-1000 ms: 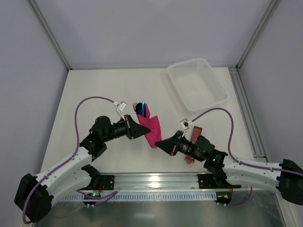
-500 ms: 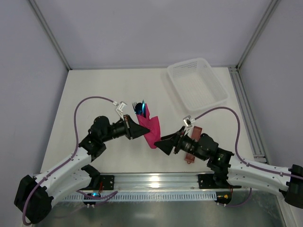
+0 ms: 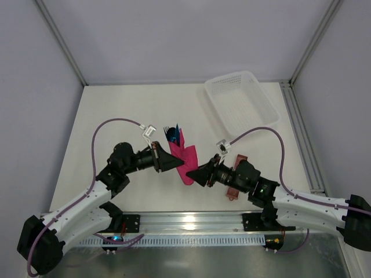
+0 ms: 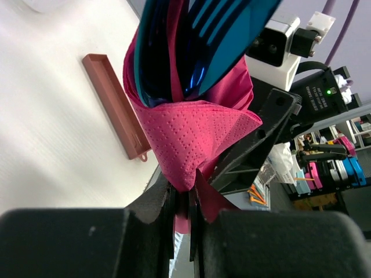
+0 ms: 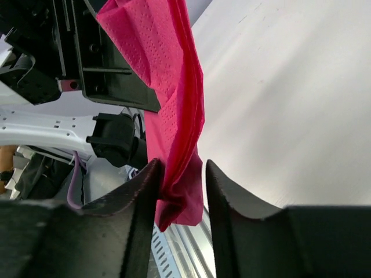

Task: Place the utensils on the paper napkin and roll it up
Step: Adjust the napkin.

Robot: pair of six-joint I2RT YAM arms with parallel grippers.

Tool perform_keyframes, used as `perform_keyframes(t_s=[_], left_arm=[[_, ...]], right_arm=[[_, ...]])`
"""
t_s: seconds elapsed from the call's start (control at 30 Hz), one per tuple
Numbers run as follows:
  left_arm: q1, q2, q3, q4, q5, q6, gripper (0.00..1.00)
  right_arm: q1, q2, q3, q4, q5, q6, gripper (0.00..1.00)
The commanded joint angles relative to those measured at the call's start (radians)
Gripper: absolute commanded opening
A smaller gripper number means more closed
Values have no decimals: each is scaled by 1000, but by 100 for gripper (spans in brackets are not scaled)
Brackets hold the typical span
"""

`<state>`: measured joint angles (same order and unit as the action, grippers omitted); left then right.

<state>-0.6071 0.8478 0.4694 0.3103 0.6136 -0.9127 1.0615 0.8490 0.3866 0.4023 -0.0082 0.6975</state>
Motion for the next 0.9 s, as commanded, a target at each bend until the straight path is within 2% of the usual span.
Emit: perform_keyframes(t_s=[0.0, 0.07, 0.1, 0.2, 0.27, 0.3, 0.37, 0.4, 0.43, 0.5, 0.57, 0.7, 0.87], left_arm=[[4, -10, 34, 154, 55, -47, 0], [4, -1, 34, 179, 75, -69, 0], [4, 3, 34, 194, 83, -78, 0], [4, 23, 32, 242, 107, -104, 0], [4, 31, 34, 250, 113, -106, 0], [4, 34, 34, 247, 110, -104, 0], [4, 36, 34, 234, 107, -89, 0], [3, 37, 31, 234, 107, -84, 0], [4, 37, 29, 236, 109, -83, 0], [4, 43, 15, 263, 109, -86, 0], [4, 56, 12, 280, 110, -89, 0], [4, 65, 5, 288, 103, -88, 0], [4, 54, 17, 222, 78, -55, 0]], right_arm=[[-6, -40, -44, 101, -45, -15, 34], [-6, -66, -54, 119, -52, -21, 29], [-6, -73, -61, 130, -58, -26, 23], [-8, -85, -55, 139, -62, -38, 18], [-8, -87, -37, 83, -41, -50, 22], [-9, -105, -13, 41, -18, -52, 31], [-9, -148, 8, -94, 42, -61, 34], [-8, -200, 15, -129, 78, -65, 42], [-8, -223, 21, -185, 92, -70, 44], [-8, -257, 64, -256, 140, -93, 44], [-8, -275, 139, -440, 192, -110, 43], [-8, -262, 227, -474, 189, -142, 43], [-5, -150, 296, -416, 131, -171, 42]])
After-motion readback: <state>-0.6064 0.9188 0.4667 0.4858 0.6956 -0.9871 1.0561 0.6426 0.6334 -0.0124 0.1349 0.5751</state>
